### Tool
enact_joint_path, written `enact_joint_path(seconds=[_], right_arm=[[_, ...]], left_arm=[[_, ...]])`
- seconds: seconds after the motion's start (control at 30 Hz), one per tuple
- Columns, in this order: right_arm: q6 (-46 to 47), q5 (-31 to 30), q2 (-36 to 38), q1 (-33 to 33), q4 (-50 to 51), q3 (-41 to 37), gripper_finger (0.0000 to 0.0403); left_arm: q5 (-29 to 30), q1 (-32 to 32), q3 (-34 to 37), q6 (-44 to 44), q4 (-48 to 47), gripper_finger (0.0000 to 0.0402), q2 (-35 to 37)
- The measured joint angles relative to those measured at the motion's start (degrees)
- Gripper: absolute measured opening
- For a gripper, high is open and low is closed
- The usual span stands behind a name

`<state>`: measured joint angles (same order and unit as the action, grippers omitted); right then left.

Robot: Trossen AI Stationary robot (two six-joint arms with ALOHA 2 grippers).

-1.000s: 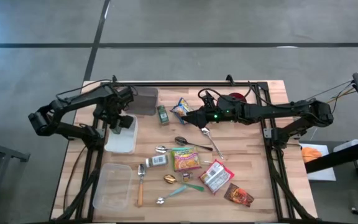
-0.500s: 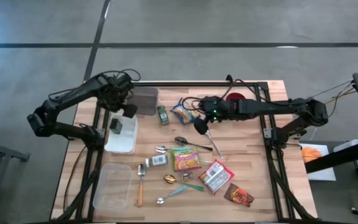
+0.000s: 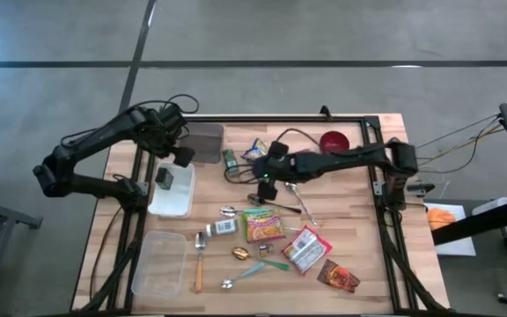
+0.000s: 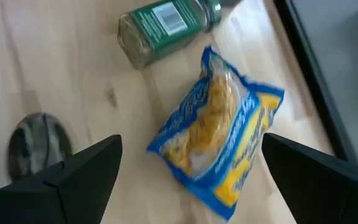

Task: Pick & Place Food Item
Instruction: Put the blue noodle pack into the black bin

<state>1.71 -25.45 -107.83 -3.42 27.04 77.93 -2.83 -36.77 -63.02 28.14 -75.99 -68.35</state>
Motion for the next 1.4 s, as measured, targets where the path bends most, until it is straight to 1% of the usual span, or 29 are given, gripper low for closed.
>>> enact_joint_path(seconds=[0.1, 0.33, 0.4, 0.57, 0.93, 1.0, 1.07, 1.4], right_arm=[[-1.37, -1.58, -2.88, 0.34, 0.15, 1.21, 0.0384], [-3.35, -2.05, -7.85, 0.46, -0.18, 1.34, 0.0383], [-4.28, -3.39, -8.87, 0.46, -1.24, 1.29, 0.0383], [-6.35, -4.8, -10.27, 0.37, -4.1, 1.28, 0.0383], [-6.76, -6.61, -12.05, -1.06, -5.36, 1.18, 0.0379], [-6.9, -8.09, -12.05, -1.22, -5.85, 1.18, 0.0363], [-7.27, -8.88, -12.05, -1.49, -6.16, 1.18, 0.0336], [-6.44, -9.16, -12.07, -2.88, -6.2, 1.09, 0.0158]], left_arm=[[0.0, 0.07, 0.0, 0.17, -0.09, 0.0317, 1.16], [0.0, 0.09, 0.04, 0.17, -0.07, 0.0317, 2.84], [0.0, 0.09, 0.04, 0.13, -0.05, 0.0317, 3.03], [0.0, 0.09, 0.07, -0.55, -0.07, 0.0317, 3.04], [0.0, 0.09, 0.09, -0.72, -0.09, 0.0317, 3.04], [0.0, 0.09, 0.09, -0.72, -0.09, 0.0317, 3.04], [0.0, 0.09, 0.09, -0.7, -0.09, 0.0317, 3.04], [-0.02, 0.09, 0.09, -0.68, -0.13, 0.0317, 3.04]])
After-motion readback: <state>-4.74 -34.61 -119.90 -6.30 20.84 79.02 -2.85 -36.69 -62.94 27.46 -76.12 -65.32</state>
